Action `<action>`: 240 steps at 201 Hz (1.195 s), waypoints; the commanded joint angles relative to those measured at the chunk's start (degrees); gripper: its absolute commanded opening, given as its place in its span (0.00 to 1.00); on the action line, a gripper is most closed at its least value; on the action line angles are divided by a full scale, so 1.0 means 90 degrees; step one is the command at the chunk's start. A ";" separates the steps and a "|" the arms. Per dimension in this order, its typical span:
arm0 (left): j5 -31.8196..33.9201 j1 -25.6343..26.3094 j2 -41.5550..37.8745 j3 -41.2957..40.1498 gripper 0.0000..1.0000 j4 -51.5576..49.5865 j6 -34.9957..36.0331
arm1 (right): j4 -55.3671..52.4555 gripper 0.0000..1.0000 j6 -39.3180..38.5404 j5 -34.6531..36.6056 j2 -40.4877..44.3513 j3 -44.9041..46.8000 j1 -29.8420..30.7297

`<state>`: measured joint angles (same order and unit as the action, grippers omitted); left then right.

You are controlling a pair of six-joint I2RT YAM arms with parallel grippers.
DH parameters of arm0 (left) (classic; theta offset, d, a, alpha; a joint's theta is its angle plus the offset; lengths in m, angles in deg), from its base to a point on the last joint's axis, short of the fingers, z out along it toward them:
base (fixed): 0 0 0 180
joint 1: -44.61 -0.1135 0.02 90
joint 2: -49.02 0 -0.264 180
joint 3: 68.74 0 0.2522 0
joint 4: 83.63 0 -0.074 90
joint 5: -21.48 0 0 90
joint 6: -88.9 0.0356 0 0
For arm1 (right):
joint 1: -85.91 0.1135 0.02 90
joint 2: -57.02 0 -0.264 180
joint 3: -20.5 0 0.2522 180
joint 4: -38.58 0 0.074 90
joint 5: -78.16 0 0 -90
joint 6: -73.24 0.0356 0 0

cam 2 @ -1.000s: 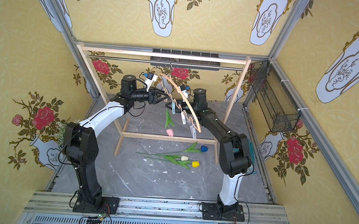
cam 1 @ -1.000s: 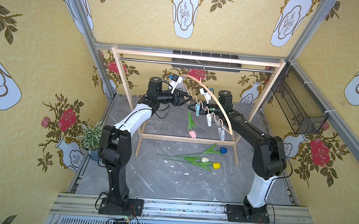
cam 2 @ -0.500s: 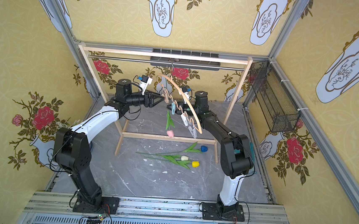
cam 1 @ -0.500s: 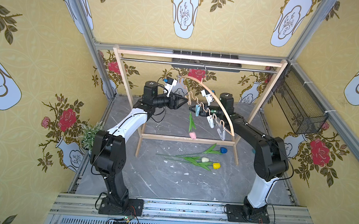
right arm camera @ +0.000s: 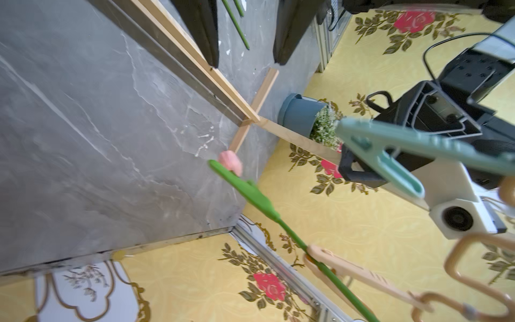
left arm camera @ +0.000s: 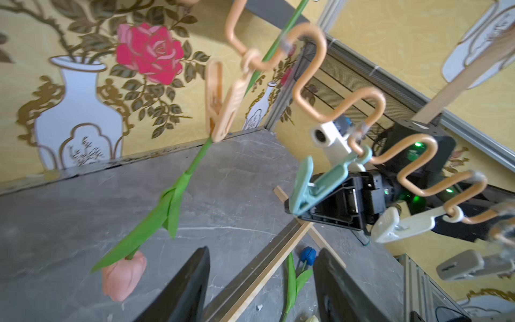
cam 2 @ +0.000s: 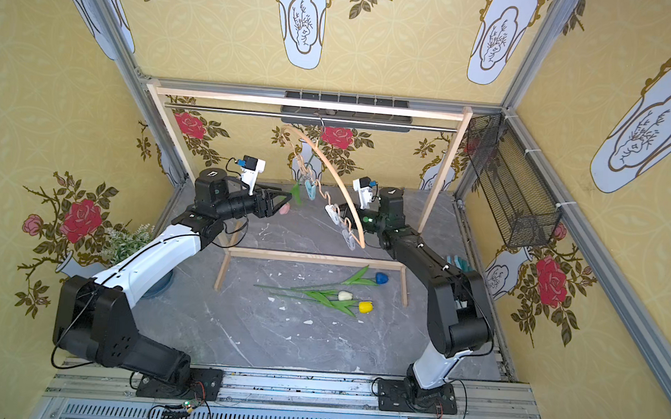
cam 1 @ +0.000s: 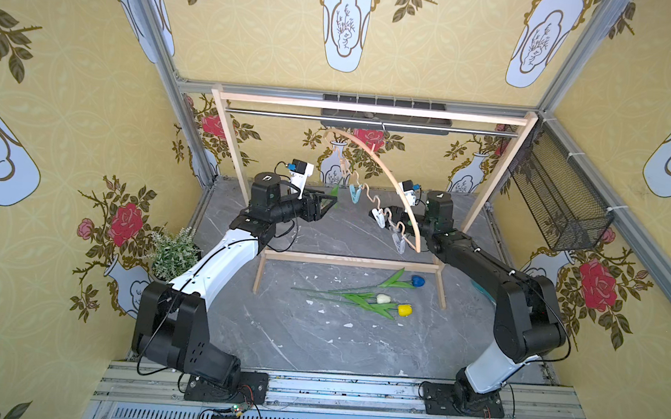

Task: Dry the flowers on a clothes hanger
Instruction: Clamp the flower onto the hanger, then adjust the flower at the center of the board.

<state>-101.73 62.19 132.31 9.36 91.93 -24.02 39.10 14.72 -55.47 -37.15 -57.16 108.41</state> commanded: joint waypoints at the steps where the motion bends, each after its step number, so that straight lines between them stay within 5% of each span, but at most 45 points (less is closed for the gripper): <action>1: 0.1379 0.0036 -0.0468 -0.0635 0.63 -0.0133 -0.0672 | -0.0765 0.37 -0.0550 0.1267 0.0527 0.0481 0.0104; 27: 0.2319 0.0092 -0.1152 -0.1454 0.61 -0.0624 -0.1437 | -0.1597 0.38 -0.0933 0.2222 0.1248 0.1078 0.0487; 92: 0.2883 0.0663 -0.2361 -0.2999 0.57 -0.0960 -0.2783 | -0.2339 0.39 -0.0811 0.3210 0.2172 0.2308 0.1377; 150: 0.2977 0.1039 -0.2564 -0.3534 0.56 -0.0883 -0.3038 | -0.2384 0.41 -0.0384 0.3676 0.1482 0.2432 0.1950; 240: 0.3104 0.1659 -0.2026 -0.3706 0.53 -0.0529 -0.3348 | -0.2093 0.40 -0.0186 0.3375 0.0371 0.2364 0.2409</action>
<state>-74.59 76.64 113.19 -23.34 85.00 -52.94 19.43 11.70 -24.87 -33.00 -36.29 127.63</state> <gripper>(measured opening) 0.536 0.402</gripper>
